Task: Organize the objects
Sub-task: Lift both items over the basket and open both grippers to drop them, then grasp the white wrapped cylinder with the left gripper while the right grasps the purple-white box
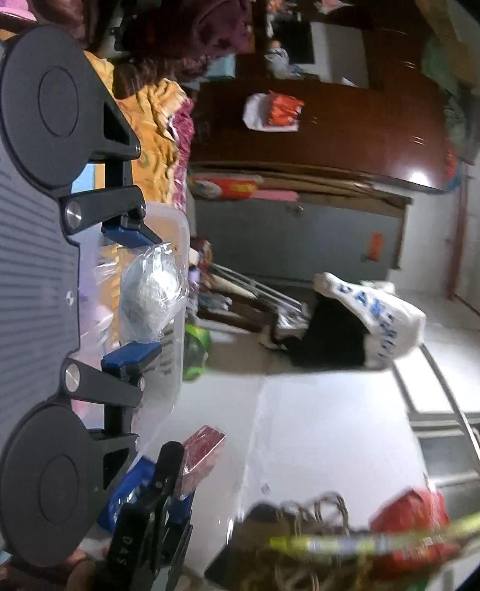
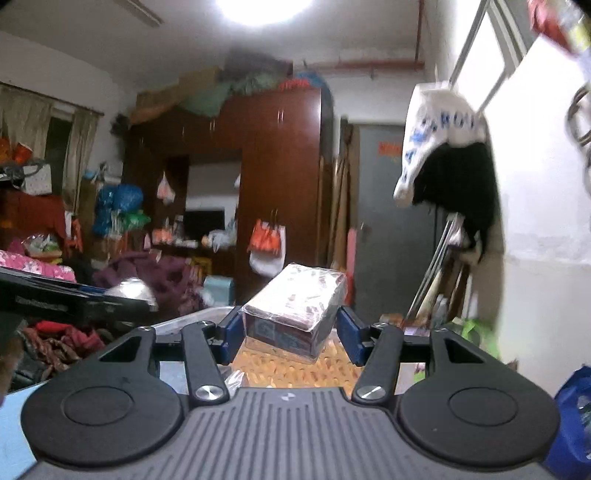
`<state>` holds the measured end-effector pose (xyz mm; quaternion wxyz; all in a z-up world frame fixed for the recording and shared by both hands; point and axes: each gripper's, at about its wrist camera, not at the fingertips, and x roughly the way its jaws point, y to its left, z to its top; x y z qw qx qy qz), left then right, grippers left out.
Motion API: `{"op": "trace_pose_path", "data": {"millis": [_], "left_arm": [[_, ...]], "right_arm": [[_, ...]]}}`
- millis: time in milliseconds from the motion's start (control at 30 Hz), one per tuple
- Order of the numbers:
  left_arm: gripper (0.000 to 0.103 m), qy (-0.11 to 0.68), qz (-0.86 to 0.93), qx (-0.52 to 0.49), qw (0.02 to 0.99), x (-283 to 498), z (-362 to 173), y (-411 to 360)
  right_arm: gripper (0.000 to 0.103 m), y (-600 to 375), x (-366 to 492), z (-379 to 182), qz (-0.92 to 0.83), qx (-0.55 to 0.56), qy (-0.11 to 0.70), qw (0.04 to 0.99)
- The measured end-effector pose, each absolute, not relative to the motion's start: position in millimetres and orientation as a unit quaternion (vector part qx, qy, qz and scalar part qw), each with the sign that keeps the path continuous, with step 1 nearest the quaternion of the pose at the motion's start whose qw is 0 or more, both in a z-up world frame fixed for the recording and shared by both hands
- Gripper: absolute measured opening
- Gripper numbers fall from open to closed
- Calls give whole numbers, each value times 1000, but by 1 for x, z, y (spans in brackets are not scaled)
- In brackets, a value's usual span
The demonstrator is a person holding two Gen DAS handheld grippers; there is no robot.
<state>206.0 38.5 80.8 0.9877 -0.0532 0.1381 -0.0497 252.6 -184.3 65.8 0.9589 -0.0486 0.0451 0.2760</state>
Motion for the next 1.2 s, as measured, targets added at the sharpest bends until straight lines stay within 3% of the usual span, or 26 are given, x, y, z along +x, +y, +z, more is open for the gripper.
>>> {"op": "trace_pose_path", "data": {"millis": [33,67,100,167,267,367,533,1000,1200], "left_arm": [[67,144,-46,-50,987,219,81,36],[83,160,-45,-47,985,233,80,34],[87,183,-43,-45,981,246,77,33],[87,194,-29,-39,980,249,70,32],[87,165,-32,-18,986,207,62,35],[96,143,-48,-33,988,142,40,39],[96,176,-93,-35,979,88,-12,28],[96,229,-97,-22,968,100,-46,8],[95,243,-100,-4,965,105,-49,-3]], "right_arm": [[58,-180,264,68,277,-44,51,958],[62,-175,272,67,274,-49,54,959],[77,-168,279,67,270,-61,67,959],[93,-161,283,61,252,-87,85,960],[103,-176,254,52,254,-74,72,962],[103,-206,220,28,282,-32,100,954],[103,-218,196,-27,288,-37,170,942],[103,-215,194,-54,288,-35,208,934],[86,-217,196,-59,300,-31,227,926]]}}
